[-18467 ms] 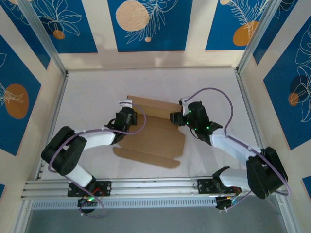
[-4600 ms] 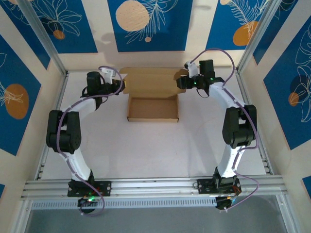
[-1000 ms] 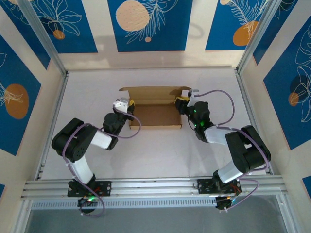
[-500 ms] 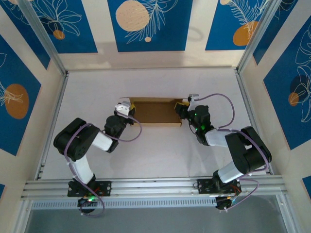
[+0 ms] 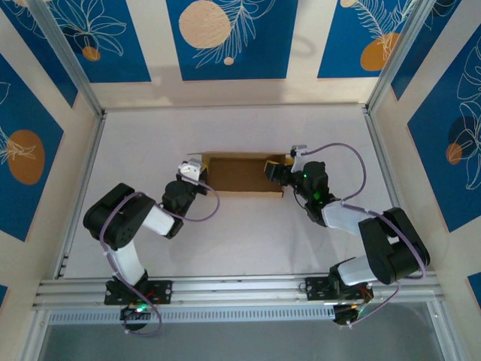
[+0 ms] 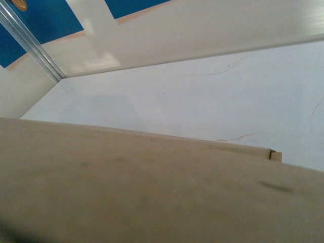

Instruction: Fold the paper box

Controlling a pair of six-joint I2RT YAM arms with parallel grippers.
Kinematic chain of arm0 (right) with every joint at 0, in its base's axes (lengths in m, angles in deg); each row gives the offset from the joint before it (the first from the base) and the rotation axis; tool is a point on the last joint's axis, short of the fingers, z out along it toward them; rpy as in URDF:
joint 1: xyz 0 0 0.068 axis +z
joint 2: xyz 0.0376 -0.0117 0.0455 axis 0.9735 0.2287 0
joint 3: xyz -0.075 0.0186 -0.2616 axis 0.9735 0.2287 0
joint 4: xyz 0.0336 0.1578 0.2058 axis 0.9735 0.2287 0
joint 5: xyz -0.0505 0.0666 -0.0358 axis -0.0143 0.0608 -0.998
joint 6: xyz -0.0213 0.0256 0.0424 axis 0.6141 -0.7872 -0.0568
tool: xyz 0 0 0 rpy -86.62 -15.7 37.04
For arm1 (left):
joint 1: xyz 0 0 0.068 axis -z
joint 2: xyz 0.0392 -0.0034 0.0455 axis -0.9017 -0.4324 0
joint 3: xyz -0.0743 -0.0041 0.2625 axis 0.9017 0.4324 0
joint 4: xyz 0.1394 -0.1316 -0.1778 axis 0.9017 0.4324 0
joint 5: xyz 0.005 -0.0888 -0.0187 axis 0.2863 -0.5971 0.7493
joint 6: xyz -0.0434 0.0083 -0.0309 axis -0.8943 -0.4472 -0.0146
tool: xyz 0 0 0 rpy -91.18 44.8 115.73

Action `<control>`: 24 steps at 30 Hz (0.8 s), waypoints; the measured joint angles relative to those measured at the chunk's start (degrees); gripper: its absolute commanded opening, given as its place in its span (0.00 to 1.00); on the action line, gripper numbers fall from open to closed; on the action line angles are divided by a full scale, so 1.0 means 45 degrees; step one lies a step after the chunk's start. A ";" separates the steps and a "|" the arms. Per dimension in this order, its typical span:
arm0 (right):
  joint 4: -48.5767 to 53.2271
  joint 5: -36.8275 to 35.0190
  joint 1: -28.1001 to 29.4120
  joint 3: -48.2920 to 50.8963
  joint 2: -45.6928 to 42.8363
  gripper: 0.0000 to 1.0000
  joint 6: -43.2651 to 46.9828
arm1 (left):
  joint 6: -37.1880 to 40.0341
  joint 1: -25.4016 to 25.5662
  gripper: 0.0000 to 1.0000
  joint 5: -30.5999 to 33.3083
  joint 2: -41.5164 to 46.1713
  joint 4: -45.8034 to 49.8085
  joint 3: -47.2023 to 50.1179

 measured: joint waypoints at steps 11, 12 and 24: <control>0.1180 0.0408 0.0005 0.0204 -0.1447 1.00 -0.0321 | -0.0092 0.0253 0.03 0.0321 0.0010 0.0010 0.0092; 0.1355 0.0491 0.0005 0.0262 -0.1681 0.99 -0.0325 | -0.0102 0.0257 0.03 0.0330 0.0010 0.0029 0.0092; 0.4809 0.1030 0.0894 0.1239 -0.4566 0.97 -0.1263 | -0.0340 0.0291 0.02 0.0525 0.0029 0.0384 0.0015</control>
